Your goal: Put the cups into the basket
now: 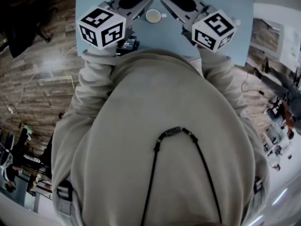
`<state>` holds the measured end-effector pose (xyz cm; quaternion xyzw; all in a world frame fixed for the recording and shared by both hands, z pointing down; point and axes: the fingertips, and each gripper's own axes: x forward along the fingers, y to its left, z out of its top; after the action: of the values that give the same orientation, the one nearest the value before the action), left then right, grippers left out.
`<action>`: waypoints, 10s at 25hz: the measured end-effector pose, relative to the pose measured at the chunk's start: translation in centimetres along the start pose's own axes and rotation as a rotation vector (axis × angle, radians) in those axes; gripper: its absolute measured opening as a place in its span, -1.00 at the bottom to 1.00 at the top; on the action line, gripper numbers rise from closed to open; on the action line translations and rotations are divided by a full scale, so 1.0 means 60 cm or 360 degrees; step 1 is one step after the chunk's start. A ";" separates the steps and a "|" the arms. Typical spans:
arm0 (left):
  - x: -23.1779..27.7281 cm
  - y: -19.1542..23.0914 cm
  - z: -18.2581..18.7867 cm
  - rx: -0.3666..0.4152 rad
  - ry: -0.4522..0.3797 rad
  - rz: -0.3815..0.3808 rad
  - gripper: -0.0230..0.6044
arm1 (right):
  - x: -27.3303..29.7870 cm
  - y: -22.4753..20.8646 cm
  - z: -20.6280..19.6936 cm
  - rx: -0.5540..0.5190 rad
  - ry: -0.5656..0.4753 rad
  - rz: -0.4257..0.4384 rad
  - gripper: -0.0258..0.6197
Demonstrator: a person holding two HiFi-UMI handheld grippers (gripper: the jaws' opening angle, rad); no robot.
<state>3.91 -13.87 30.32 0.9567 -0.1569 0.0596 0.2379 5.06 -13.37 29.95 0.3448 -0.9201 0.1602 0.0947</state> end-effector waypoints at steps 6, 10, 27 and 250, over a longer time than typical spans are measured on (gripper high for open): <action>0.001 0.009 -0.010 -0.0003 0.0019 0.0006 -0.94 | 0.020 -0.002 -0.009 0.0000 0.0029 0.0023 -0.88; 0.003 0.011 -0.016 -0.0040 -0.0003 0.0043 -0.94 | 0.016 -0.008 -0.014 0.0015 0.0031 0.0022 -0.88; -0.023 0.043 -0.040 -0.0033 0.0055 0.0080 -0.94 | 0.048 0.000 -0.055 -0.0004 0.0219 0.0065 -0.88; 0.142 0.398 0.064 -0.0183 0.0012 0.0180 -0.94 | 0.338 -0.416 -0.211 -0.0677 0.1378 0.0253 0.39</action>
<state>4.26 -38.02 39.01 0.9309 -0.2128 0.0674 0.2891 7.35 -38.82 53.23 0.1480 -0.8319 0.1041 0.5245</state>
